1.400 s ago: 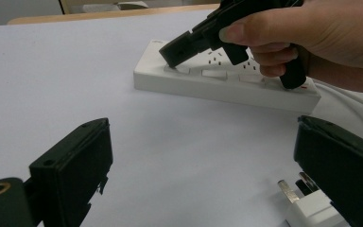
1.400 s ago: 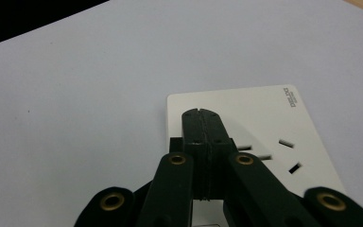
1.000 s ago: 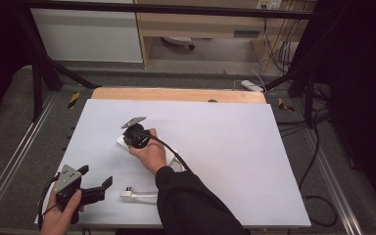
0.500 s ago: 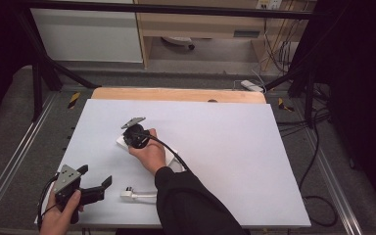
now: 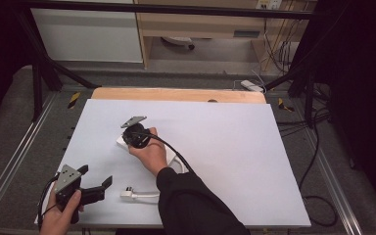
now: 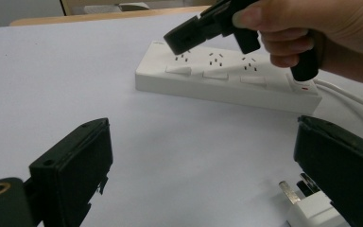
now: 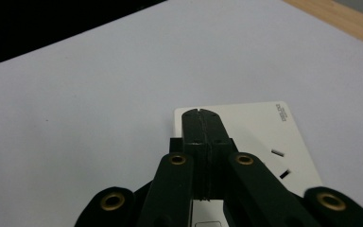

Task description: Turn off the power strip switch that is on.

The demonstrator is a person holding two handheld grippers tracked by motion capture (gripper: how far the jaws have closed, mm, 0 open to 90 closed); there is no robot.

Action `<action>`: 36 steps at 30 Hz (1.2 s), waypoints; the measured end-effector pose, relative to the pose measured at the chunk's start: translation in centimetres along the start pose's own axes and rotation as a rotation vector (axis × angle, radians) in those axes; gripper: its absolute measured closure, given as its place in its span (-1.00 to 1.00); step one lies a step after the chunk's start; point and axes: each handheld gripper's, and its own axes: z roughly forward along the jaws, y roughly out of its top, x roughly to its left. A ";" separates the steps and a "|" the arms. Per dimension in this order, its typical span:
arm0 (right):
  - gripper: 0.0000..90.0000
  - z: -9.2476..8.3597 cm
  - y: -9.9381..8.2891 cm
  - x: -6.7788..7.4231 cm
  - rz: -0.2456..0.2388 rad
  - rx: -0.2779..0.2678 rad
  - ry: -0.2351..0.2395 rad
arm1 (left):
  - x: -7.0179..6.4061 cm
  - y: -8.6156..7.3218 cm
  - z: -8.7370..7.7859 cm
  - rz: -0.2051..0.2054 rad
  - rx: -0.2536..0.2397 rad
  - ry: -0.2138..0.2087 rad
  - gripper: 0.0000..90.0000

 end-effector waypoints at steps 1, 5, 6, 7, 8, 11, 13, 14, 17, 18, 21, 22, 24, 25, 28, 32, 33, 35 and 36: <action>1.00 -0.4 0.1 0.0 -0.003 -0.008 0.003 | 0.0 0.0 0.0 0.001 0.000 0.002 -0.89; 1.00 -1.9 0.1 -0.1 -0.006 -0.030 0.013 | -0.1 0.0 0.0 0.003 0.003 0.002 -0.89; 1.00 -2.2 0.1 -0.2 -0.009 -0.037 0.015 | 0.0 0.0 0.0 0.004 0.003 0.004 -0.89; 1.00 -2.6 0.0 -0.3 -0.007 -0.039 0.016 | 0.0 -0.1 0.0 0.001 0.003 0.005 -0.89; 1.00 -2.9 -0.1 -0.4 -0.008 -0.046 0.016 | 0.0 -0.1 0.0 -0.001 0.003 0.005 -0.89; 1.00 -4.0 -0.4 -0.9 0.007 -0.057 0.022 | 0.0 -0.1 0.0 0.000 0.002 0.008 -0.89; 1.00 -4.7 -0.6 -1.1 0.009 -0.064 0.025 | 0.0 -0.1 0.0 -0.001 0.003 0.009 -0.89; 1.00 -5.0 -0.7 -1.2 0.009 -0.068 0.026 | 0.0 -0.1 0.0 0.000 0.004 0.008 -0.89; 1.00 -5.8 -1.0 -1.6 0.017 -0.076 0.029 | 0.0 -0.1 0.1 -0.004 0.005 0.010 -0.89; 1.00 -6.1 -1.1 -1.7 0.017 -0.078 0.030 | 0.0 -0.1 0.1 -0.003 0.006 0.011 -0.89; 1.00 -6.7 -1.5 -2.0 0.016 -0.077 0.028 | -0.1 -0.1 0.0 -0.001 0.003 0.018 -0.89; 1.00 -6.9 -1.6 -2.1 0.015 -0.080 0.027 | -0.1 -0.1 0.0 -0.003 0.002 0.017 -0.89; 1.00 -7.3 -1.9 -2.3 0.021 -0.080 0.024 | -0.1 -0.1 0.0 0.001 0.002 0.014 -0.89; 1.00 -7.5 -2.0 -2.4 0.023 -0.081 0.024 | -0.2 -0.1 0.0 0.001 0.000 0.018 -0.89; 1.00 -8.1 -2.3 -2.7 0.025 -0.080 0.029 | 0.0 0.0 -0.2 -0.008 -0.018 0.027 -0.89; 1.00 -8.9 -2.6 -3.1 0.042 -0.095 0.027 | 0.1 0.0 -0.3 -0.020 -0.026 0.027 -0.89; 1.00 -9.2 -2.6 -3.2 0.048 -0.101 0.027 | 0.1 0.0 -0.3 -0.018 -0.026 0.027 -0.89; 1.00 -9.7 -2.6 -3.4 0.055 -0.112 0.025 | 0.1 0.0 -0.3 -0.012 -0.023 0.027 -0.89; 1.00 -10.0 -2.7 -3.5 0.064 -0.117 0.024 | 0.1 0.0 -0.2 -0.011 -0.020 0.024 -0.89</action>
